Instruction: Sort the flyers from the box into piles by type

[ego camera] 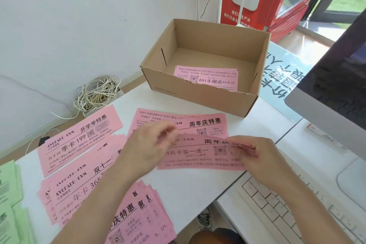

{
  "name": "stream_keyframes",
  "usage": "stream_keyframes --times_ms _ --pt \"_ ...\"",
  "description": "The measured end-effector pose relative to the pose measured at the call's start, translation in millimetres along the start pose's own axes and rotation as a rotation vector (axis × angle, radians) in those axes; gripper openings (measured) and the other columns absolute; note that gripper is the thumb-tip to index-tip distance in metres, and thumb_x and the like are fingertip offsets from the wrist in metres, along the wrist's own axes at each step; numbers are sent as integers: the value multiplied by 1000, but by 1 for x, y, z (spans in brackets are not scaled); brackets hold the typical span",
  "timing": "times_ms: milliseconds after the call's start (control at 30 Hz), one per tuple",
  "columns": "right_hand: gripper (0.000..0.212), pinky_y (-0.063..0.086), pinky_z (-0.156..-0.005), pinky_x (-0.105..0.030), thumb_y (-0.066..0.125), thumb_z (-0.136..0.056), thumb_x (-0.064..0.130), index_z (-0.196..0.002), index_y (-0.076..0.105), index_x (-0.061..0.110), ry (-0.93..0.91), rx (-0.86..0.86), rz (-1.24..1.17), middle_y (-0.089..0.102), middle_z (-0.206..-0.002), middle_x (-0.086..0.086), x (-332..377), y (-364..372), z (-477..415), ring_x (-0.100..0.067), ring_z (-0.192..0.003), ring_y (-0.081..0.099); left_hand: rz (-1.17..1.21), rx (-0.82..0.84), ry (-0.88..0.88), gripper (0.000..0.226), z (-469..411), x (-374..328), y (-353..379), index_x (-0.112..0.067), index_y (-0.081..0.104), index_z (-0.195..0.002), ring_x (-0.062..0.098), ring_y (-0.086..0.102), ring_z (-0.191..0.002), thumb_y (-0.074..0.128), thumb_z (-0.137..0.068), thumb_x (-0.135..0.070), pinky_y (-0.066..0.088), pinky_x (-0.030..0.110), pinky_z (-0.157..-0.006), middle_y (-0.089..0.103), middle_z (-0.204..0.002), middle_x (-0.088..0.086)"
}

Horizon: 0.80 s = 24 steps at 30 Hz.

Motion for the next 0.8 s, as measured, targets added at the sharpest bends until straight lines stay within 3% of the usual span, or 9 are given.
stream_keyframes --times_ms 67,167,300,433,533,600,667,733,800 --pt "45 56 -74 -28 55 -94 11 -88 68 54 65 18 36 70 -88 27 -11 -8 -4 4 -84 66 -40 -75 -100 13 -15 29 -8 -27 64 -102 5 55 -97 62 -90 -29 40 22 -84 64 -100 -17" --pt "42 56 -72 -30 55 -92 10 -82 64 50 97 34 110 70 -84 22 -16 -11 -11 5 -78 65 -420 136 -189 54 -25 68 22 -21 50 -129 24 39 -120 68 -82 -38 31 32 -100 49 -128 2" --pt "36 55 -73 -34 53 -90 8 -86 64 41 83 24 170 67 -84 21 -12 -6 -19 2 -82 64 -394 161 -268 72 -39 83 32 -26 44 -129 23 41 -121 78 -68 -45 39 42 -98 46 -128 1" --pt "26 45 -61 -22 55 -89 9 -78 64 31 96 -65 123 67 -81 15 -11 -5 -26 -3 -79 63 -284 191 -344 68 -45 89 37 -22 47 -123 23 50 -115 82 -65 -32 43 39 -95 54 -124 2" --pt "20 48 -71 -26 60 -87 9 -83 64 29 122 -132 12 63 -96 9 -16 -5 -29 -10 -90 62 -231 143 -270 42 -40 76 36 -21 57 -117 22 55 -107 73 -78 -20 41 28 -85 62 -114 0" --pt "25 48 -71 -21 62 -87 7 -86 62 33 138 -162 -88 61 -102 10 -17 -6 -28 -5 -92 61 -95 76 -250 23 -29 70 32 -27 61 -102 14 56 -91 62 -87 -9 38 23 -76 63 -98 -10" --pt "29 45 -61 -12 62 -88 6 -94 60 35 165 -163 -165 63 -104 11 -22 -6 -26 2 -91 60 129 42 -301 35 -14 69 27 -36 61 -88 6 57 -74 53 -91 -2 42 17 -67 63 -85 -18" --pt "27 46 -54 -10 62 -89 7 -103 62 30 188 -157 -206 69 -97 12 -27 -5 -25 1 -86 65 320 60 -332 40 0 63 24 -40 64 -89 -2 61 -78 48 -95 -3 43 15 -74 69 -87 -15" --pt "24 46 -53 -8 63 -88 4 -97 66 26 166 -164 -218 72 -83 15 -26 -6 -24 3 -77 67 495 110 -338 32 16 51 24 -36 66 -99 -3 62 -94 46 -98 -11 42 19 -81 70 -100 -17"
Point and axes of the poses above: each hand's wrist, its own z-axis away from the middle knuckle, its own y-axis out of the palm, x = y × z, the point moved 10 cm from there along -z, towards the middle knuckle
